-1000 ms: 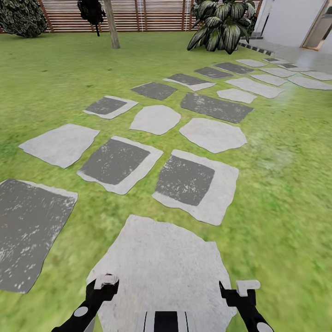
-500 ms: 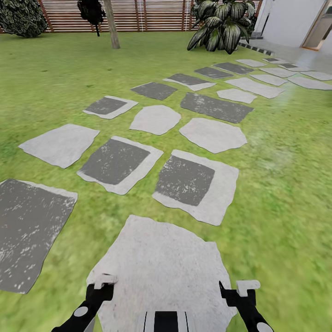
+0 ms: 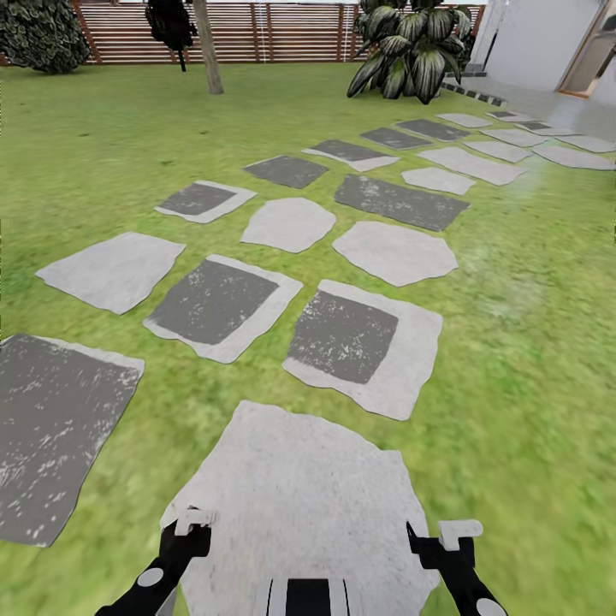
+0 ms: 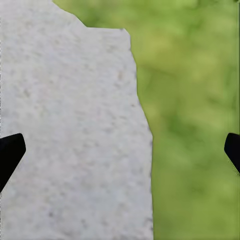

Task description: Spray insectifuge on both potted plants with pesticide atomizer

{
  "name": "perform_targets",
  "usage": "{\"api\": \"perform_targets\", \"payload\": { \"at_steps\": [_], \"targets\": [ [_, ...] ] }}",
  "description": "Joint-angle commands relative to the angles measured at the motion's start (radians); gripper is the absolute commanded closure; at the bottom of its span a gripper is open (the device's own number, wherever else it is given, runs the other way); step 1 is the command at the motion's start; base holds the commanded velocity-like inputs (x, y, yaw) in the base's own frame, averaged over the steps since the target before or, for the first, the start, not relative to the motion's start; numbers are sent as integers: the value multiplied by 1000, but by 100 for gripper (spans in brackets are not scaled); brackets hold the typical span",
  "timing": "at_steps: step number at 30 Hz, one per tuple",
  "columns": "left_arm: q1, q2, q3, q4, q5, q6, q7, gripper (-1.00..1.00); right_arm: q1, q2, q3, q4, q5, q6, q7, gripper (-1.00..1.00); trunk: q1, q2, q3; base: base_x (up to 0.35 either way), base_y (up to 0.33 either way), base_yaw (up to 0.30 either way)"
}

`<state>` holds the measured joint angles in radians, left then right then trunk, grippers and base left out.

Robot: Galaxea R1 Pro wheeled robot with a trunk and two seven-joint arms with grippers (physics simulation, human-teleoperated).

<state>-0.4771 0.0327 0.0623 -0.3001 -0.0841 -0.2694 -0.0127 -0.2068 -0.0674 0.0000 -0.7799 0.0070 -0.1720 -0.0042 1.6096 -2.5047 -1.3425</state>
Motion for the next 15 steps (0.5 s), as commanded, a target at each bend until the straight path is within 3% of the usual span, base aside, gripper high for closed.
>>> {"api": "perform_targets", "payload": {
  "at_steps": [1, 11, 15],
  "targets": [
    [-1, -1, 7, 1, -9, -4, -1, 100, 0, 0, 0, 1, 1, -3, 0, -100, -1, 0, 3, 0, 0, 0],
    [-1, 0, 7, 1, -9, -4, -1, 100, 0, 0, 0, 1, 1, -3, 0, -100, -5, 2, 42, 0, 0, -5],
    [0, 0, 7, 2, -9, -4, -1, 100, 0, 0, 0, 1, 1, -3, 0, -100, -7, 3, 58, 0, 0, -186]
  ]
}}
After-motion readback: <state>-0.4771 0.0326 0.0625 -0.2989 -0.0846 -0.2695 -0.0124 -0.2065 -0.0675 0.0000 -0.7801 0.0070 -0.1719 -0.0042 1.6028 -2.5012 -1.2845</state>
